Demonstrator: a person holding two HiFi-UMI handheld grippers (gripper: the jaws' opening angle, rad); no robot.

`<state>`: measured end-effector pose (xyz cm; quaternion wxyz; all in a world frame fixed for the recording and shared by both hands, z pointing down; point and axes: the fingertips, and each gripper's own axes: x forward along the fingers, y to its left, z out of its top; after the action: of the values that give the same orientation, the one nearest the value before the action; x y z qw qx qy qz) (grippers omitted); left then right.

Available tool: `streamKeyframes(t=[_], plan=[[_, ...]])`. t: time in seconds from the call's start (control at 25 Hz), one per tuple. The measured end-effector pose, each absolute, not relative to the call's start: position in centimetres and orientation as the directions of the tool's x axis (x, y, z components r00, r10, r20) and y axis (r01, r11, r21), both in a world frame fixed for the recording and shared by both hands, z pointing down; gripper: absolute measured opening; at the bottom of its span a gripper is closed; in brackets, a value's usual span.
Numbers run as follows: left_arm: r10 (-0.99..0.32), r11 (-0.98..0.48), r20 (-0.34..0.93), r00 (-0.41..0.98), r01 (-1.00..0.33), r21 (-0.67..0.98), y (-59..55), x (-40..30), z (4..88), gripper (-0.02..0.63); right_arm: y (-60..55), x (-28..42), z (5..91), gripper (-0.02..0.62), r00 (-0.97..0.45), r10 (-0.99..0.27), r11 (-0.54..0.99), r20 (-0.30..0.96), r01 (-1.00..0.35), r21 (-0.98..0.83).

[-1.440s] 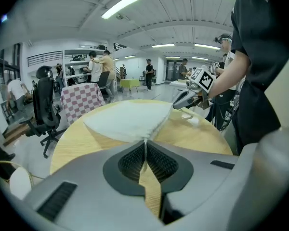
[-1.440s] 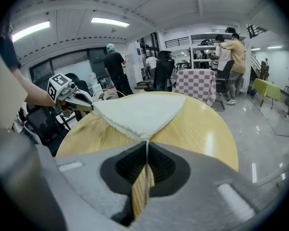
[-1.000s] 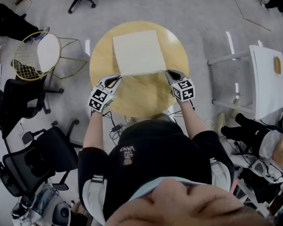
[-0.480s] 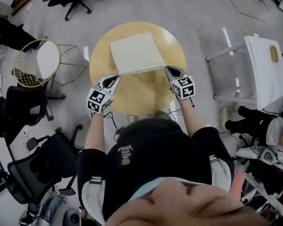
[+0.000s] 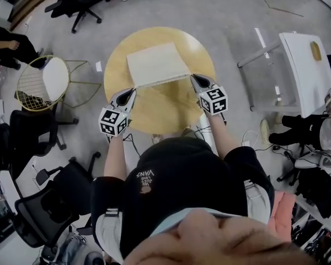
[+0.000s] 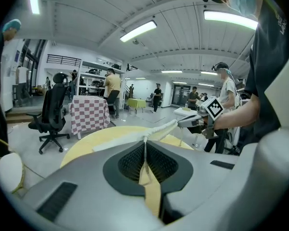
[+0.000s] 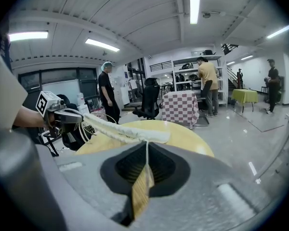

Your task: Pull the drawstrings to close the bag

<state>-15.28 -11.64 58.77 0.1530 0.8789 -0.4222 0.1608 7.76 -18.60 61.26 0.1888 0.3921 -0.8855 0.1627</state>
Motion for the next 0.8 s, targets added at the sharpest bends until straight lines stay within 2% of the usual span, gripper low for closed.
streamKeyframes(t=[0.28,0.8], plan=[[-0.732,-0.535,0.384,0.563,-0.824,0.188,-11.5,-16.2,57.6,0.011,-18.1,7.7,59.1,0.005,-0.599,-0.674,0.611,0.433,-0.781,-0.128],[-0.792,-0.382,0.388,0.471,-0.879,0.285,-11.4,-17.4,57.9,0.011,-18.0,8.7,59.1,0.003,-0.533,-0.713,0.552,0.456,-0.827,-0.105]])
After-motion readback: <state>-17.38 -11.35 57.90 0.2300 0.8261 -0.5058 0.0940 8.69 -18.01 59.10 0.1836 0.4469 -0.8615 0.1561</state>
